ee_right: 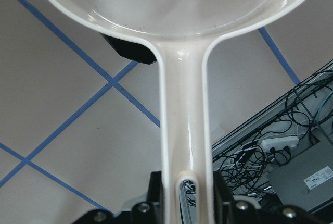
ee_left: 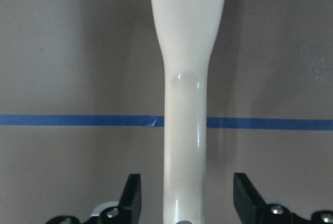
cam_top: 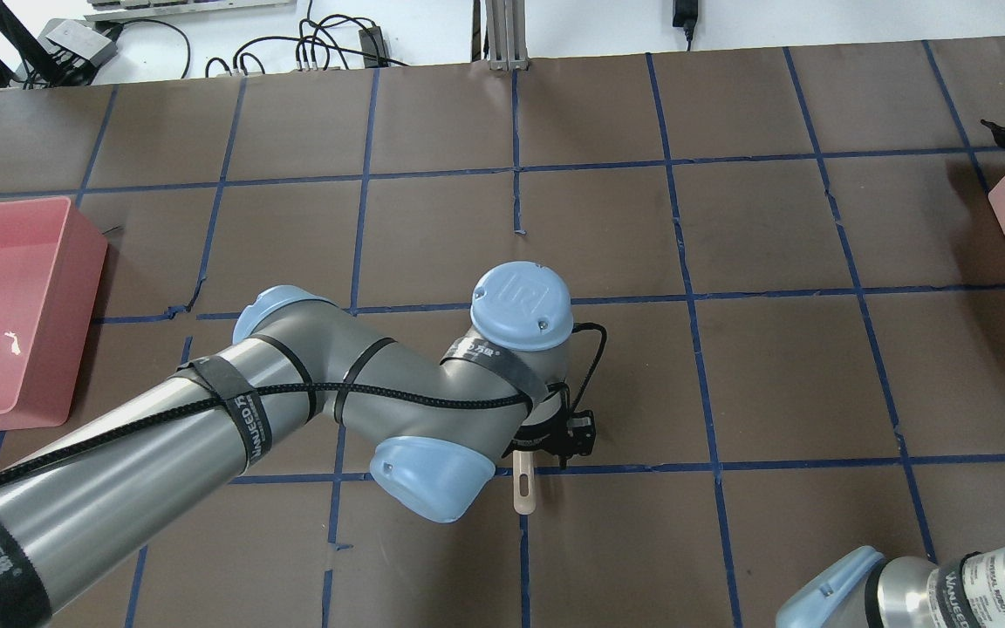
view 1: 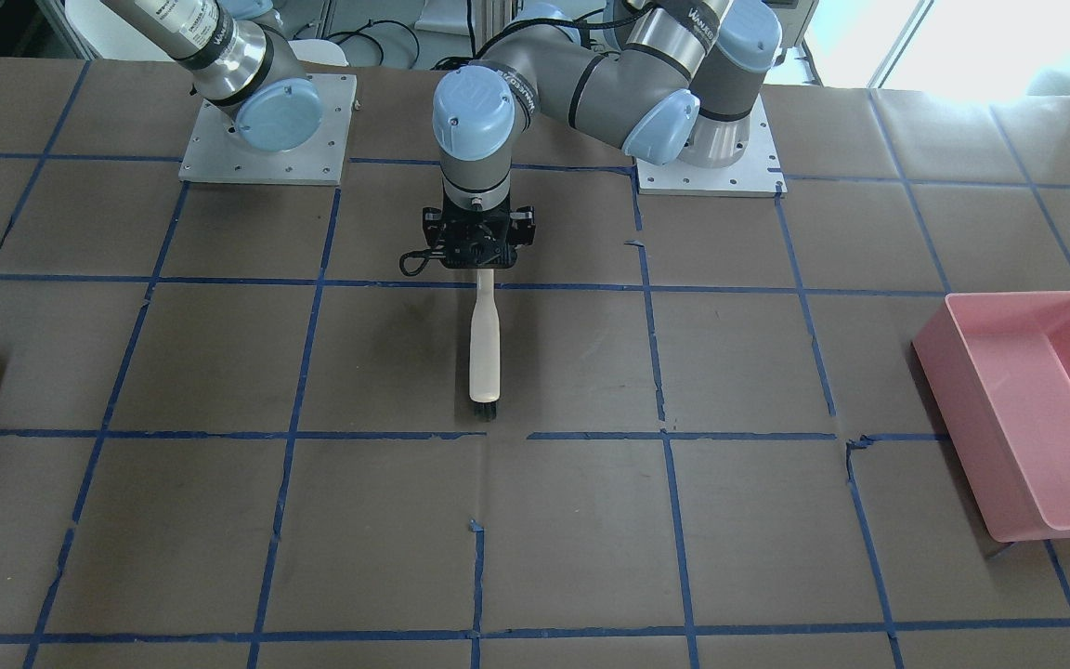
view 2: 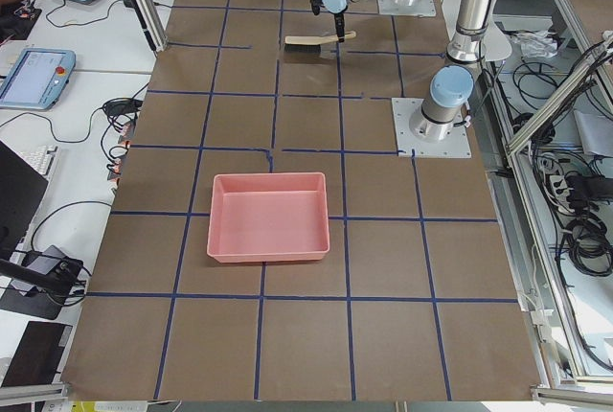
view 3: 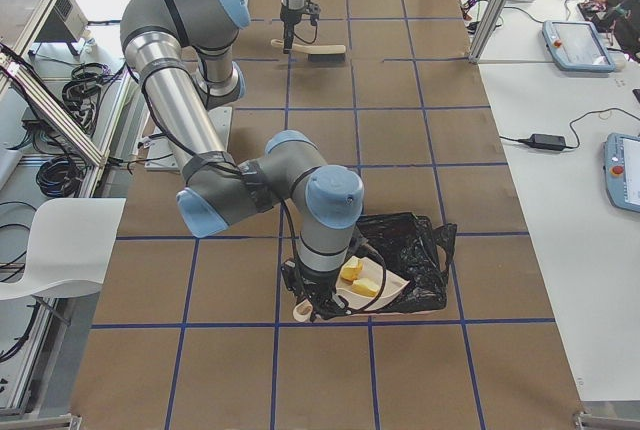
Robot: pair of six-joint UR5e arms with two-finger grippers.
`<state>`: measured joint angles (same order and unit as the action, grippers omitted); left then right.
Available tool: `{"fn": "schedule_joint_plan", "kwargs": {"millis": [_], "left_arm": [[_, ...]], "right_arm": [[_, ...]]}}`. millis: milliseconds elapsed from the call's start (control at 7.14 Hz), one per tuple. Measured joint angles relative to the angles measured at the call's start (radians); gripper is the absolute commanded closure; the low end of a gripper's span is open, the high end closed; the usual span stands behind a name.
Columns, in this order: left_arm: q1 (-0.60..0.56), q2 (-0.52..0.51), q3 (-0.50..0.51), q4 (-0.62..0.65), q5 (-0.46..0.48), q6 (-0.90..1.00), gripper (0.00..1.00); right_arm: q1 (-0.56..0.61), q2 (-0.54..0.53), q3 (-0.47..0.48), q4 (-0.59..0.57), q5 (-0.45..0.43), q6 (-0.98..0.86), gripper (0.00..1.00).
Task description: Sweep and dump trash in nearest bin
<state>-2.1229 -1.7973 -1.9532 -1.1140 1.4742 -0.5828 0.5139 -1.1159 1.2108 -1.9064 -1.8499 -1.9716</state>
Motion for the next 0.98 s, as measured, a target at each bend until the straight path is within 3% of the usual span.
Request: {"fn": "schedule_joint_plan", "kwargs": {"millis": [420,701,981], "left_arm": [[0.126,0.038,0.177,-0.159,-0.004,0.071,0.00],[0.256,0.082,0.342,-0.391,0.004,0.263,0.00],[0.335,0.114,0.441,-0.486,0.049,0.422,0.00]], "right_arm": [[0.023,0.019,0.000,-0.061,-0.045,-0.068,0.99],[0.047,0.020,-0.001,-0.095,-0.094,-0.110,0.99],[0.092,0.019,-0.001,-0.152,-0.146,-0.151,0.99]]}}
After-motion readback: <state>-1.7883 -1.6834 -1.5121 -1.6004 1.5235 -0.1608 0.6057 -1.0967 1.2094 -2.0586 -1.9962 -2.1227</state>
